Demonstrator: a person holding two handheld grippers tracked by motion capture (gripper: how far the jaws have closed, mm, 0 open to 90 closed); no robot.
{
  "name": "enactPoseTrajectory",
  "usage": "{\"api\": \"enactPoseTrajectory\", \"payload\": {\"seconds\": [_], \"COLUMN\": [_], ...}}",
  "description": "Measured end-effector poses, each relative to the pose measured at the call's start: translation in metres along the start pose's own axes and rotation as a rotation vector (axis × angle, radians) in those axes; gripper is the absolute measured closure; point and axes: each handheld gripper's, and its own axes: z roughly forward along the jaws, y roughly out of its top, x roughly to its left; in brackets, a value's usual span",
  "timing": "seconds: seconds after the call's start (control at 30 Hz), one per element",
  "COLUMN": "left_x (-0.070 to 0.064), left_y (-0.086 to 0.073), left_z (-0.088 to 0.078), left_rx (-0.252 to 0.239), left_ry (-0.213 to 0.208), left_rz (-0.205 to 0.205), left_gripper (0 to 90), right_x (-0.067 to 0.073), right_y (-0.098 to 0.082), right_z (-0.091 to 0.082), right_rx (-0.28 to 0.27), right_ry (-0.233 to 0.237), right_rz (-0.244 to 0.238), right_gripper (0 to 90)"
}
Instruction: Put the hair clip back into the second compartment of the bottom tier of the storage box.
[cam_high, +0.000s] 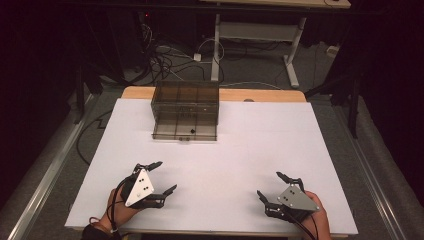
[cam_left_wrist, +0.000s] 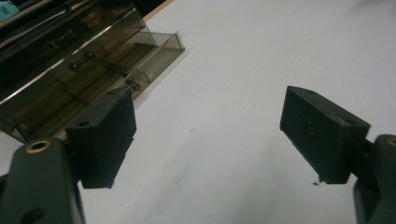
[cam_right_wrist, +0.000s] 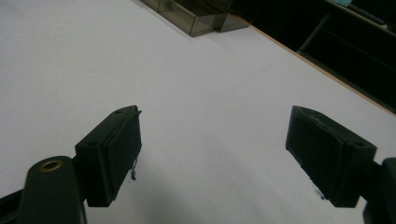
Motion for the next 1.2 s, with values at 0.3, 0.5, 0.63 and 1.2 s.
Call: {"api": "enactPoseTrajectory", "payload": {"seconds": [0.3,0.5,0.63,1.2], "left_x": [0.007,0.011,0.010,0.009], "left_y": [-0.019,-0.031,-0.031,-0.028], "left_z": [-0.007,-0.013,-0.016,-0.022], "left_rx": [0.051,0.075,0.082,0.054], "left_ry": [0.005,0.005,0.013,0.018], "left_rz": [-0.025,-0.073,-0.072,-0.072], "left_gripper": [17.6,17.6,17.6,17.6], "right_x": [0.001,-0.001,-0.004,-0.002], "right_y": [0.002,0.001,0.000,0.004], "right_z": [0.004,0.003,0.001,-0.002], "right_rx": [-0.004,-0.015,-0.022,-0.032], "right_ry": [-0.002,0.000,-0.001,-0.005], "right_rz": [0.002,0.008,0.006,-0.012], "right_gripper": [18.2,18.2,18.2,17.7]}}
